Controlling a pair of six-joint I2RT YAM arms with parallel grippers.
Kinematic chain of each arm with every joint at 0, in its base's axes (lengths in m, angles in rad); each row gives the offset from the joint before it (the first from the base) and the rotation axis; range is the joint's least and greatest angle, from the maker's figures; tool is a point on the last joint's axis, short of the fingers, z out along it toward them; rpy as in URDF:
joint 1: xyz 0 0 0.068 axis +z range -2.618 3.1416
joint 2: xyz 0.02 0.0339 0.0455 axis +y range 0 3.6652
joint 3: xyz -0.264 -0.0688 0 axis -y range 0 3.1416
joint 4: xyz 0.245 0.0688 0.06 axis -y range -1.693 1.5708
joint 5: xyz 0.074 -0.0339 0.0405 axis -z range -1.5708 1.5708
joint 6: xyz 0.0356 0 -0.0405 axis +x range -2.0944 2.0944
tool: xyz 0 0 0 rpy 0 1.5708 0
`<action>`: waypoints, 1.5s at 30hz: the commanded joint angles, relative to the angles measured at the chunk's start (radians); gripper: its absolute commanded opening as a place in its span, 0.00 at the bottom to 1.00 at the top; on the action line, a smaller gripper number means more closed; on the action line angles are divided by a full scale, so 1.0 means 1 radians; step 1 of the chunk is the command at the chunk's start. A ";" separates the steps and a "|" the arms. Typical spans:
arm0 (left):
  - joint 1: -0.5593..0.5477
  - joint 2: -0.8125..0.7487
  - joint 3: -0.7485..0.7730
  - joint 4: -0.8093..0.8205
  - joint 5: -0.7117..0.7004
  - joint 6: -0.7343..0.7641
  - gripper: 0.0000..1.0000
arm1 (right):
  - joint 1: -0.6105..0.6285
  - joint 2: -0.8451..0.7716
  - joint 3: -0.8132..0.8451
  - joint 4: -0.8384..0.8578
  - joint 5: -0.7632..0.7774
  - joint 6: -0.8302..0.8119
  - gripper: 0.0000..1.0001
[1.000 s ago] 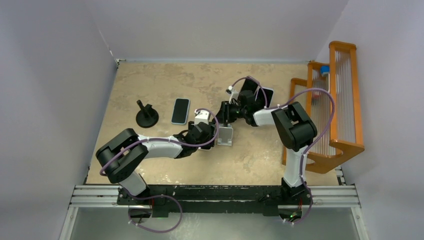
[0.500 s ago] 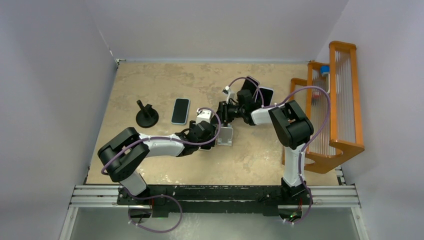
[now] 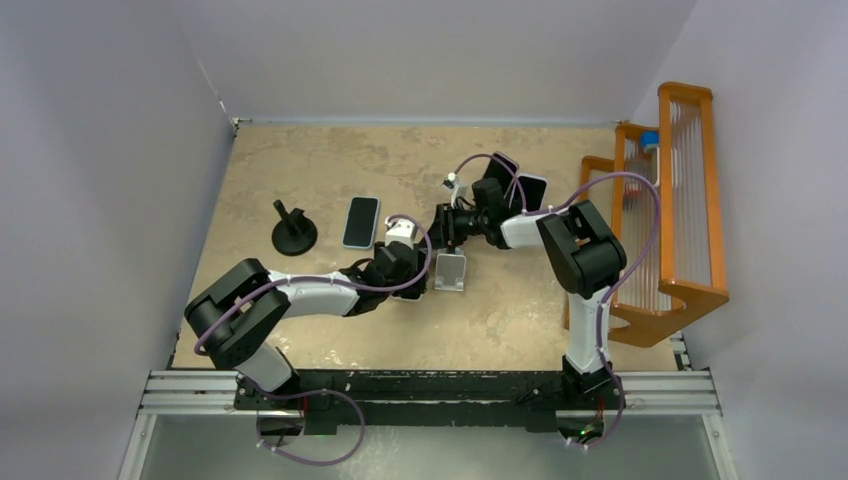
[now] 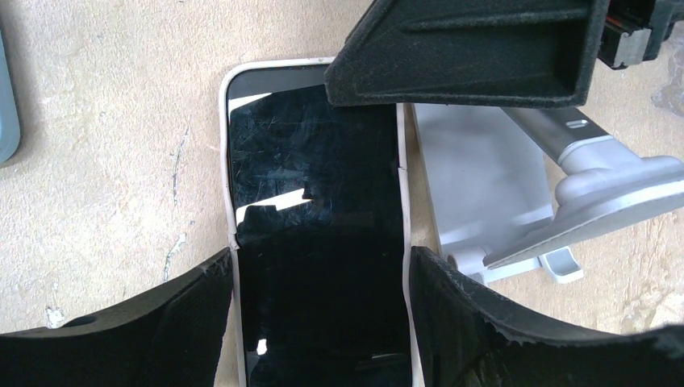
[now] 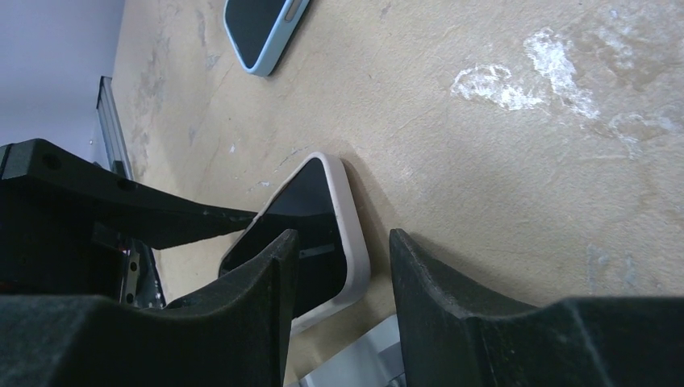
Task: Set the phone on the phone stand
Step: Pick up the phone at the center of the board.
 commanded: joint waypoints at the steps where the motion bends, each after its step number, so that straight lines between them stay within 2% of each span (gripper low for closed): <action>1: 0.001 -0.007 -0.048 -0.075 0.051 -0.002 0.50 | 0.017 0.036 0.025 -0.079 -0.019 -0.039 0.49; 8: 0.001 0.012 -0.033 -0.088 0.002 -0.007 0.51 | 0.027 0.045 0.040 -0.103 -0.050 -0.052 0.45; 14: 0.001 0.042 -0.010 -0.101 -0.076 -0.032 0.51 | 0.030 0.061 0.046 -0.109 -0.094 -0.059 0.32; 15: 0.000 0.049 -0.004 -0.103 -0.086 -0.032 0.51 | 0.030 0.062 0.048 -0.110 -0.099 -0.062 0.29; 17: 0.001 0.055 0.005 -0.096 -0.103 -0.029 0.51 | 0.030 0.065 0.051 -0.112 -0.109 -0.063 0.16; 19: 0.001 0.059 0.015 -0.091 -0.120 -0.021 0.51 | 0.030 0.071 0.057 -0.115 -0.123 -0.065 0.00; 21: 0.001 0.057 0.020 -0.074 -0.136 -0.003 0.54 | 0.030 0.078 0.069 -0.122 -0.149 -0.069 0.00; 25: 0.001 -0.022 -0.013 0.039 -0.084 0.112 0.75 | 0.030 0.067 0.089 -0.119 -0.160 -0.066 0.00; 27: 0.002 -0.086 -0.043 0.101 -0.034 0.178 0.81 | 0.030 0.058 0.111 -0.131 -0.159 -0.069 0.00; 33: 0.027 -0.223 -0.007 0.031 0.115 0.242 0.87 | 0.028 0.058 0.232 -0.164 -0.154 -0.108 0.00; 38: 0.083 -0.427 -0.052 -0.006 0.208 0.259 0.89 | 0.027 0.024 0.301 -0.104 -0.164 -0.106 0.00; 45: 0.115 -0.668 -0.065 -0.113 0.169 0.314 0.91 | 0.027 -0.093 0.271 0.102 -0.174 -0.061 0.00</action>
